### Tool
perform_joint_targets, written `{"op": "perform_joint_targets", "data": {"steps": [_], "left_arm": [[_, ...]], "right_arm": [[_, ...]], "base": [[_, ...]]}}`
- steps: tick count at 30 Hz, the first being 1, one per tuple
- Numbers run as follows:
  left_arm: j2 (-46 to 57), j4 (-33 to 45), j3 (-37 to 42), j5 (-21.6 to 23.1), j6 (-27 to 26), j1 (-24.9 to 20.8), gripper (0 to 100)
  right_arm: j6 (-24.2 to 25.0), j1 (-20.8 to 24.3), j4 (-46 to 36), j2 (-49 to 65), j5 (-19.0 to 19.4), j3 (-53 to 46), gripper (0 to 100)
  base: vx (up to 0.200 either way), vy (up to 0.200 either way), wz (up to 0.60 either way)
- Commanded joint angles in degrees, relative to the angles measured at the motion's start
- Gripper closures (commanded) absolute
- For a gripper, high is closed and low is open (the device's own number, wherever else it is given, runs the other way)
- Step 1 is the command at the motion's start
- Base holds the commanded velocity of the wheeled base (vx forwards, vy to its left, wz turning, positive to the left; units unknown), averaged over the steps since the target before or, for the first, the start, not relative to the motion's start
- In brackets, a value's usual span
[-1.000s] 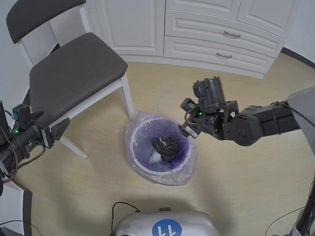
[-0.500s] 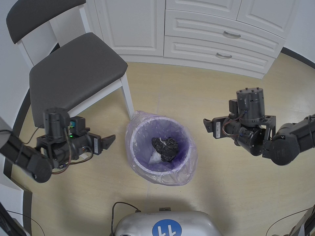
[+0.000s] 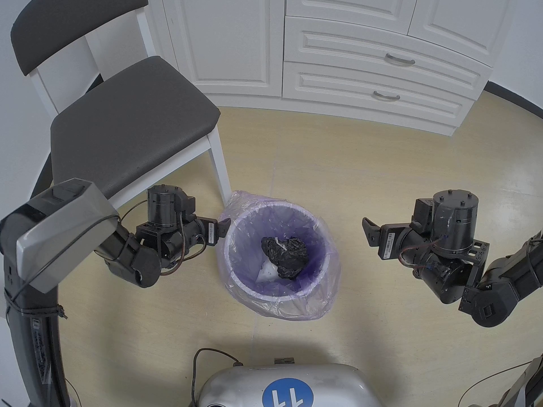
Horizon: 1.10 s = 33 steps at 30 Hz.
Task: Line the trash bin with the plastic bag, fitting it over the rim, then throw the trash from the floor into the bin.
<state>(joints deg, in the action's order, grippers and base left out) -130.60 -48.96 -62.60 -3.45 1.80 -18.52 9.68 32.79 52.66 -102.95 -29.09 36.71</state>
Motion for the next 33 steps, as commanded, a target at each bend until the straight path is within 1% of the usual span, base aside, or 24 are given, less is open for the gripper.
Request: {"op": "perform_joint_targets", "data": {"steps": [1,3,12,13,16,23,33], "left_arm": [[-7.57,-0.09,-6.13,-1.47,2.59,-0.03,0],[-10.99,0.53,-11.93,-1.56,3.56,0.5,0],[-13.45,0.88,-16.15,-1.56,3.91,1.55,0],[-15.12,1.5,-18.26,-1.56,4.44,1.91,0],[-16.71,3.34,-20.37,-1.56,4.61,2.87,0],[-18.82,6.51,-21.78,-1.03,6.81,3.31,0],[-20.22,5.63,-21.78,-1.03,8.74,2.43,0]], "right_arm": [[-0.19,-1.06,0.6,-0.76,0.17,-0.93,0],[-0.28,-2.38,0.69,-0.23,0.7,-0.93,0],[-0.19,-3.0,0.69,-0.32,2.02,-0.93,0],[-0.19,-3.09,0.69,-0.59,2.1,-1.02,0],[-0.19,-3.09,0.69,-0.76,2.19,-1.2,0],[-0.1,-3.09,0.69,-1.46,3.25,-1.37,0],[-0.19,-3.09,0.69,-1.55,3.86,-1.99,0]], "base": [[0.0,0.0,0.0],[0.0,0.0,0.0],[0.0,0.0,0.0],[0.0,0.0,0.0],[0.0,0.0,0.0],[0.0,0.0,0.0],[0.0,0.0,0.0]]}}
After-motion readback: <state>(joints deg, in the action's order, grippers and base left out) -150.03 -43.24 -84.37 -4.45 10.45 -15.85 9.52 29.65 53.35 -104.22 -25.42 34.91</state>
